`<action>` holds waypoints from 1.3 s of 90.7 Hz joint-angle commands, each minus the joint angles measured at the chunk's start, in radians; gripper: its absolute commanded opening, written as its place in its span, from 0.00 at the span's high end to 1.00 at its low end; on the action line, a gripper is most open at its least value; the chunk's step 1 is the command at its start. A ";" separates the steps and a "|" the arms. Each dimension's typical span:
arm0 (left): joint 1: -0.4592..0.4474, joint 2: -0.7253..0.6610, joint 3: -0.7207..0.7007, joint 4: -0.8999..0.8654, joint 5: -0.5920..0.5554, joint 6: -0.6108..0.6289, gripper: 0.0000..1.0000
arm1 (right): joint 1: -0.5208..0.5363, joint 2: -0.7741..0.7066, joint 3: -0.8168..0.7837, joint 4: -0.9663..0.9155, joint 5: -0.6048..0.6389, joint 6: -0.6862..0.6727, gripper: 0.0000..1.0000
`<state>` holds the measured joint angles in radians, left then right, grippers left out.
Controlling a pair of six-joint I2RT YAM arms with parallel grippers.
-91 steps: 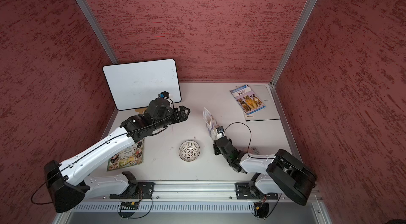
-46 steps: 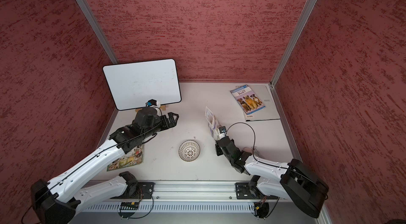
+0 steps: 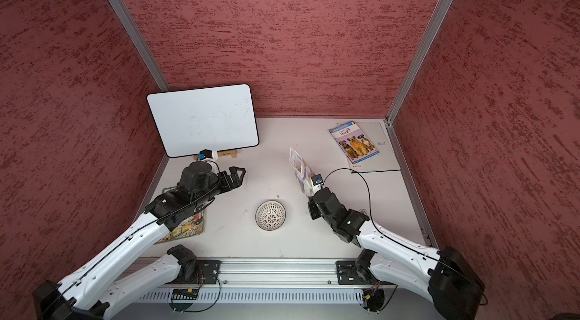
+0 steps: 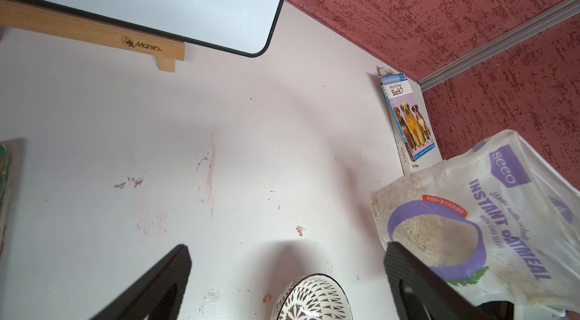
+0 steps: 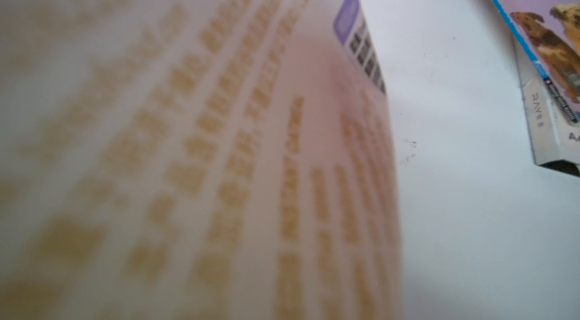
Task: Pour the oats into the breakfast bowl
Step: Pick up the oats bag from the center of the board.
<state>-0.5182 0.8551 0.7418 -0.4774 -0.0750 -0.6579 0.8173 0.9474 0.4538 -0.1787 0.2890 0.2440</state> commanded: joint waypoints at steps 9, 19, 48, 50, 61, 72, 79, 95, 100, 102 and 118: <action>0.040 -0.065 -0.020 -0.045 0.009 0.025 0.00 | 0.006 -0.050 0.201 -0.179 -0.016 -0.085 1.00; 0.054 -0.089 -0.019 -0.069 0.010 0.035 0.00 | 0.006 -0.061 0.260 -0.265 -0.027 -0.116 1.00; 0.084 -0.130 -0.035 -0.106 0.028 0.053 0.00 | -0.004 0.010 0.470 -0.496 -0.009 -0.132 1.00; 0.085 -0.131 -0.037 -0.108 0.028 0.054 0.00 | -0.006 0.014 0.473 -0.499 -0.011 -0.140 1.00; 0.092 -0.149 -0.055 -0.116 0.036 0.059 0.00 | -0.016 0.002 0.478 -0.509 -0.031 -0.223 1.00; 0.101 -0.168 -0.076 -0.129 0.037 0.070 0.00 | -0.021 0.008 0.529 -0.571 -0.041 -0.273 1.00; 0.109 -0.178 -0.085 -0.133 0.039 0.076 0.00 | -0.021 0.031 0.572 -0.629 -0.046 -0.294 1.00; 0.123 -0.187 -0.098 -0.125 0.053 0.082 0.00 | -0.021 0.039 0.614 -0.699 -0.018 -0.343 1.00; 0.126 -0.187 -0.102 -0.119 0.058 0.082 0.00 | -0.021 0.040 0.625 -0.725 -0.007 -0.365 1.00; 0.126 -0.185 -0.103 -0.117 0.060 0.082 0.00 | -0.021 0.040 0.631 -0.736 -0.004 -0.374 1.00; 0.133 -0.183 -0.115 -0.105 0.069 0.083 0.00 | -0.020 0.034 0.666 -0.810 0.012 -0.436 1.00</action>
<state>-0.3954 0.6788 0.6441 -0.6022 -0.0231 -0.5922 0.8013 1.0023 1.0512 -0.9829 0.2535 -0.1318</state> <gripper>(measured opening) 0.998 0.328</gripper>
